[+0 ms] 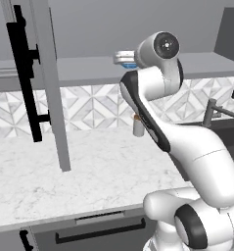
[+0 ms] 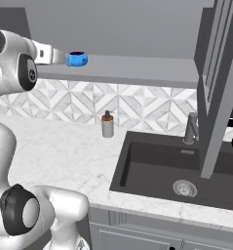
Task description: Gather all objects into one cabinet and sort the glasses and bowls to opposite sides.
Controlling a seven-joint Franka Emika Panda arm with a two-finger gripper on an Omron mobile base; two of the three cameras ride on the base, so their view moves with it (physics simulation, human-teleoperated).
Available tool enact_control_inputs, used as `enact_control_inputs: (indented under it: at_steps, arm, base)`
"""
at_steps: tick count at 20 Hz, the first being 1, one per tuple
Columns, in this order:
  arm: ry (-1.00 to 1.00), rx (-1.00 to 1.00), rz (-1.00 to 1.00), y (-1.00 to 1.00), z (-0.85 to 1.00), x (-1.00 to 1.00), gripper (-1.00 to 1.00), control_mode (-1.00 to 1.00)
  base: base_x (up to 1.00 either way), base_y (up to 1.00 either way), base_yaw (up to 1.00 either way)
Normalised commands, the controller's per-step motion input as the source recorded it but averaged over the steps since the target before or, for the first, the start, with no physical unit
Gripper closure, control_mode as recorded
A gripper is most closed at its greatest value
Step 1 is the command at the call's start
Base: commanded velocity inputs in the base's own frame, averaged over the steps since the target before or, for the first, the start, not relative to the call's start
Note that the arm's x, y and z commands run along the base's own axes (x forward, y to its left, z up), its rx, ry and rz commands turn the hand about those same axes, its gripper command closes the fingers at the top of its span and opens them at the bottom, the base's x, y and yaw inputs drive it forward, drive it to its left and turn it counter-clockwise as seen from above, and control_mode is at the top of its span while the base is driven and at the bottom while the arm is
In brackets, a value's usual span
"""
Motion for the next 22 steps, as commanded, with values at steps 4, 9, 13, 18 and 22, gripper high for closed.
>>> enact_control_inputs:
  at_steps: [4, 9, 13, 18, 22]
  arm:
    - [-0.02, 0.00, 0.00, 0.04, 0.17, 0.09, -1.00, -1.00]
    - [0.03, 0.00, -0.06, 0.07, 0.18, 0.25, -1.00, -1.00]
    - [0.04, 0.00, -0.05, 0.20, 0.18, 0.32, -1.00, -1.00]
    - [0.07, 0.00, -0.01, 0.28, 0.05, 0.36, -1.00, -1.00]
    - [0.03, 0.00, -0.01, 0.10, 0.00, 0.28, -1.00, -1.00]
  base:
    - [0.00, 0.00, 0.00]
    - [0.00, 0.00, 0.00]
    - [0.00, 0.00, 0.00]
    - [0.00, 0.00, 0.00]
    - [0.00, 0.00, 0.00]
